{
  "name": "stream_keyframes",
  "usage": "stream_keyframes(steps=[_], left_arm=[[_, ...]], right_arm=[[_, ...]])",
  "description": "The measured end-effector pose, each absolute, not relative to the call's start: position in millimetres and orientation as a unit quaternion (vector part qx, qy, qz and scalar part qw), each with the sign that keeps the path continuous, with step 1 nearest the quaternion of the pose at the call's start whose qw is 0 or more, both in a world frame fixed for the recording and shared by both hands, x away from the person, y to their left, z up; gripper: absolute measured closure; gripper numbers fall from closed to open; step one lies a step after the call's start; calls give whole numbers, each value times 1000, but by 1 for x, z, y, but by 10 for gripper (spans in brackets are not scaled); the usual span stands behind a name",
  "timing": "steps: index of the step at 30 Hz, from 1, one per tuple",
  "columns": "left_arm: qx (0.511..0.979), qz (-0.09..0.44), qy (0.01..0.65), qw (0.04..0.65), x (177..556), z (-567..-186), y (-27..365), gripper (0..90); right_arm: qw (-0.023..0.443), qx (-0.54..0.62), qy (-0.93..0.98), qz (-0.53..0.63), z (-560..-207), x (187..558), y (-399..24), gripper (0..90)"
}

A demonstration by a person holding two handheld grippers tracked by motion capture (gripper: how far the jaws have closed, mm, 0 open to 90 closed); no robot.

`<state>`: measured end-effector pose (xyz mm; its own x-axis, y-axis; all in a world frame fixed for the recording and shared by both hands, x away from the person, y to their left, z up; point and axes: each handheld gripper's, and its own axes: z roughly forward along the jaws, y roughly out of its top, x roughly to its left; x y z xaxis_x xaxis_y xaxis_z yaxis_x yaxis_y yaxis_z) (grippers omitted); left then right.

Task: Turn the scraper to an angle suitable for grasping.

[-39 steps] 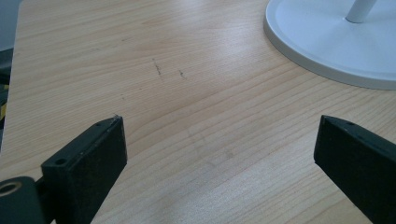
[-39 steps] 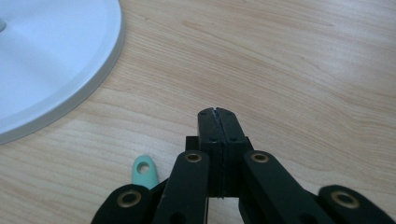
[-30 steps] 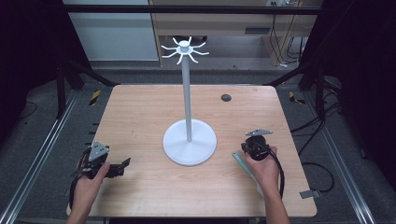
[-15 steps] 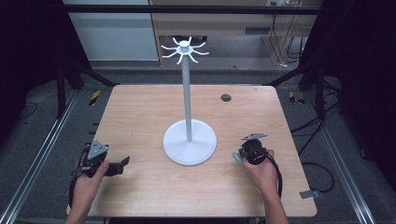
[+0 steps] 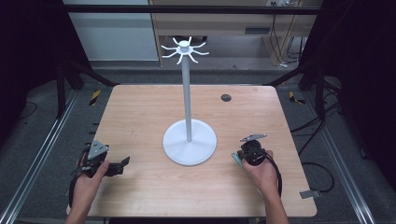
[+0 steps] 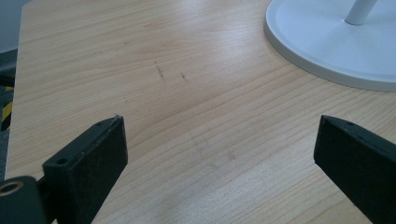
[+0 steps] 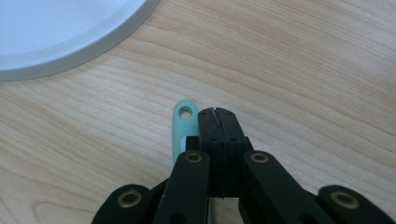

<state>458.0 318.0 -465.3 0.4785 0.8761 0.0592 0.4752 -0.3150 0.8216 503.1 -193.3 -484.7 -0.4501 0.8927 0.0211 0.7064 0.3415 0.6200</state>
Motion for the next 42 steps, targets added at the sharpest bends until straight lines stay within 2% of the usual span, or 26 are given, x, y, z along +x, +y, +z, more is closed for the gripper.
stream_keyframes(steps=[21, 32, 37, 42], left_arm=[[768, 266, 440, 381, 457, -464, 320, 28], [767, 266, 440, 384, 456, -464, 320, 28], [764, 250, 441, 399, 456, -464, 320, 30], [763, 259, 443, 393, 454, -463, 322, 32]], right_arm=[[108, 440, 841, 296, -482, 485, -169, 900], [130, 424, 841, 309, -470, 480, -164, 900], [125, 411, 854, 295, -468, 478, -159, 900], [124, 388, 874, 265, -461, 478, -151, 900]])
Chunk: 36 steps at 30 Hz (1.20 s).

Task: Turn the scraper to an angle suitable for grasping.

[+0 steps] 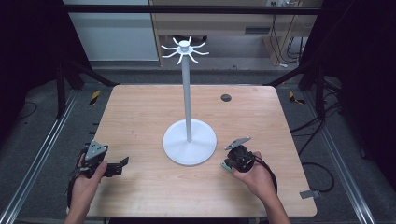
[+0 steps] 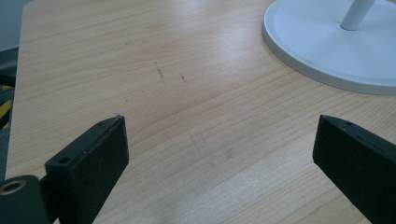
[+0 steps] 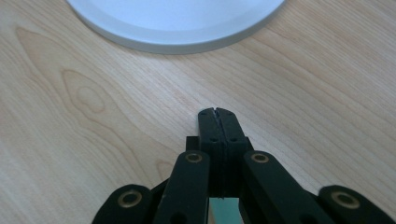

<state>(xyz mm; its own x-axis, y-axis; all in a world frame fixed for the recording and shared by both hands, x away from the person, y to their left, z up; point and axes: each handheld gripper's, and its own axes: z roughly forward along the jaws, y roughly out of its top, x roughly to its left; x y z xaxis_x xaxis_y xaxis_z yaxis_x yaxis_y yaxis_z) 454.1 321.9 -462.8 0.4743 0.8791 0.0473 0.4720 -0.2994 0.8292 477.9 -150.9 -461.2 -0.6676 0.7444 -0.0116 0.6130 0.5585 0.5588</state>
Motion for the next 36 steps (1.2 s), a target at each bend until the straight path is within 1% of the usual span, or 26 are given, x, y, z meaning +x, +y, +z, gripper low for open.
stream_keyframes(steps=[8, 15, 16, 23, 30, 34, 36], left_arm=[[764, 261, 441, 392, 456, -462, 320, 32], [764, 260, 436, 397, 455, -462, 320, 32], [763, 259, 436, 402, 455, -462, 320, 32], [763, 251, 429, 412, 453, -461, 318, 32], [762, 254, 432, 411, 452, -461, 319, 32], [756, 275, 422, 418, 450, -456, 317, 36], [757, 278, 419, 418, 448, -456, 316, 37]], right_arm=[[113, 384, 885, 239, -456, 476, -149, 900], [124, 372, 893, 219, -448, 475, -148, 900], [124, 372, 894, 215, -447, 475, -148, 878], [123, 387, 892, 200, -443, 470, -153, 858], [120, 381, 898, 185, -446, 472, -153, 772], [116, 373, 904, 177, -447, 474, -152, 731], [117, 373, 904, 172, -449, 475, -151, 690]])
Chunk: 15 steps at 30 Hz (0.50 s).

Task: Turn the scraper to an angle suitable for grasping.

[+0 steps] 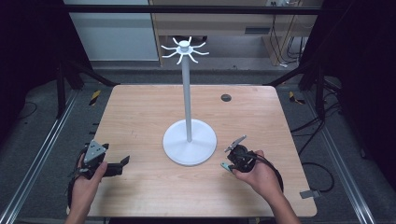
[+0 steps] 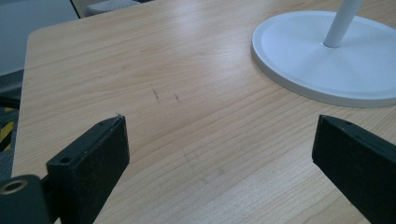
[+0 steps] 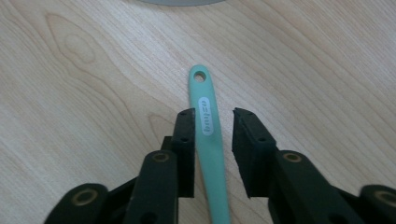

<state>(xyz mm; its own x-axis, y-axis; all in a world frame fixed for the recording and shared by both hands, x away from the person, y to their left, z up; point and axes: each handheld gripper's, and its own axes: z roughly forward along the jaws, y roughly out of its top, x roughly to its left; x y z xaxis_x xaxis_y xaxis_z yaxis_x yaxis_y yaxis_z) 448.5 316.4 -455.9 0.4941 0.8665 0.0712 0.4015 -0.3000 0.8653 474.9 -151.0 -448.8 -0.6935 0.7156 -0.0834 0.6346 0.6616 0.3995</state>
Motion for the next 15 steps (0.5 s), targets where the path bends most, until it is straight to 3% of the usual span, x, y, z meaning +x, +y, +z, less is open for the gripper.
stream_keyframes(steps=[7, 15], left_arm=[[755, 279, 425, 414, 447, -458, 319, 36], [754, 281, 425, 414, 447, -459, 321, 36]], right_arm=[[122, 373, 905, 168, -446, 474, -150, 608], [114, 367, 910, 159, -442, 475, -149, 586]])
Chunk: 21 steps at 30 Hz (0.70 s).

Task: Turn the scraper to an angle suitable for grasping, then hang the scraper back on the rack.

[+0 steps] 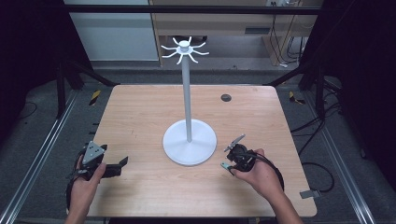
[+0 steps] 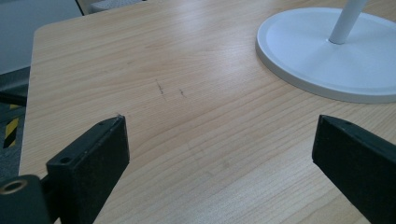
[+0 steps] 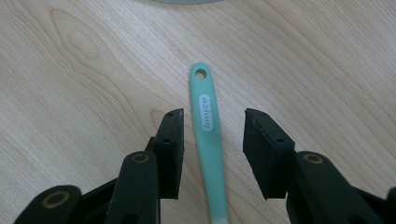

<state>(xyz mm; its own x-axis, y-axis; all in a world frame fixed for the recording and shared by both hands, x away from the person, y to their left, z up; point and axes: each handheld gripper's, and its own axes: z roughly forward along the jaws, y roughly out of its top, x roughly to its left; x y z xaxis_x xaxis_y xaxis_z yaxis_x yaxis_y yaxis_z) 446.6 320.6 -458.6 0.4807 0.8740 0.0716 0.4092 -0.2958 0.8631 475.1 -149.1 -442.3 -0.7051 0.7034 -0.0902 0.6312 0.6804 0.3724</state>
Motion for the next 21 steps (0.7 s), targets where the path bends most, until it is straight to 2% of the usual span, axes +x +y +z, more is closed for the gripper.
stream_keyframes(steps=[13, 21], left_arm=[[753, 284, 429, 411, 445, -460, 323, 36], [747, 287, 435, 412, 444, -459, 326, 36]], right_arm=[[103, 360, 918, 134, -446, 482, -142, 538], [94, 350, 924, 122, -450, 485, -138, 618]])
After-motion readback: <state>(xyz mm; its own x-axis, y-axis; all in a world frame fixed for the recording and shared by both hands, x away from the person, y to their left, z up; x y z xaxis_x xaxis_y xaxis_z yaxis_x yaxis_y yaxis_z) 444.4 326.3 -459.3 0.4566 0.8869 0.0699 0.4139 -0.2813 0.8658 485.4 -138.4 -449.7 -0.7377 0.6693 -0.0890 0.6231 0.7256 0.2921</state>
